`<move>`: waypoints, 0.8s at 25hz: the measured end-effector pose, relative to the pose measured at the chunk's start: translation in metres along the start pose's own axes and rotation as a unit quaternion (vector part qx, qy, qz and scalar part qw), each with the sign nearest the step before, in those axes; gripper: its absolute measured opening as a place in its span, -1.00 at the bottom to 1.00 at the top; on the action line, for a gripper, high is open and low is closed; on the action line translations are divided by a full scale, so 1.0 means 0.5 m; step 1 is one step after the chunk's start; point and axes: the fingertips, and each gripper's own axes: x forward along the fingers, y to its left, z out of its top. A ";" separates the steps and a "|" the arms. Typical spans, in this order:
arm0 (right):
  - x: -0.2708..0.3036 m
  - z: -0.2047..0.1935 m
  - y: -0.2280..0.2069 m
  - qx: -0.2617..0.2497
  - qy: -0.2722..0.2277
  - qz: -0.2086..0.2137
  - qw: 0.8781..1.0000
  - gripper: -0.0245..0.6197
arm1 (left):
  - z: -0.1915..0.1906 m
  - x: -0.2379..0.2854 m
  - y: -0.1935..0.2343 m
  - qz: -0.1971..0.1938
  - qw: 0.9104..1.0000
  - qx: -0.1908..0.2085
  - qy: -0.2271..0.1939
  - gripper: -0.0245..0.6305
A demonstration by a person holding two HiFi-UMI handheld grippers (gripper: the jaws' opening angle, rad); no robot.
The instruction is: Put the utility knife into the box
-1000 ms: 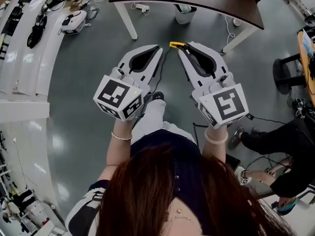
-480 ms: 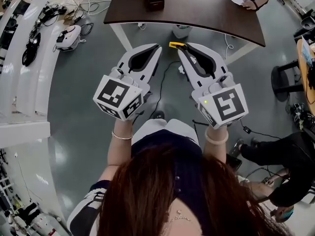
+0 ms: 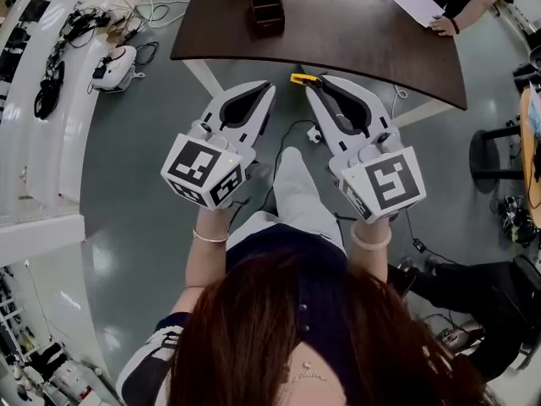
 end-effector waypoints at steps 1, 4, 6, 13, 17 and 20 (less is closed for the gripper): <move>0.024 -0.002 -0.028 0.000 -0.002 0.004 1.000 -0.74 | 0.001 0.027 0.020 0.003 1.000 0.000 -0.001 -0.92; 0.094 0.000 -0.106 -0.004 -0.008 0.017 1.000 -0.74 | 0.012 0.106 0.081 0.016 1.000 -0.001 -0.006 -0.92; 0.136 0.008 -0.150 -0.007 -0.012 0.029 0.999 -0.74 | 0.028 0.151 0.122 0.028 1.000 -0.003 -0.013 -0.92; 0.248 0.011 -0.281 -0.005 -0.019 0.069 0.997 -0.74 | 0.057 0.270 0.220 0.070 0.997 -0.002 -0.018 -0.92; 0.295 0.011 -0.322 -0.001 -0.026 0.079 0.996 -0.74 | 0.061 0.308 0.265 0.081 0.997 -0.002 -0.016 -0.92; 0.331 0.009 -0.344 0.002 -0.030 0.080 0.996 -0.74 | 0.065 0.329 0.298 0.081 0.997 0.002 -0.014 -0.92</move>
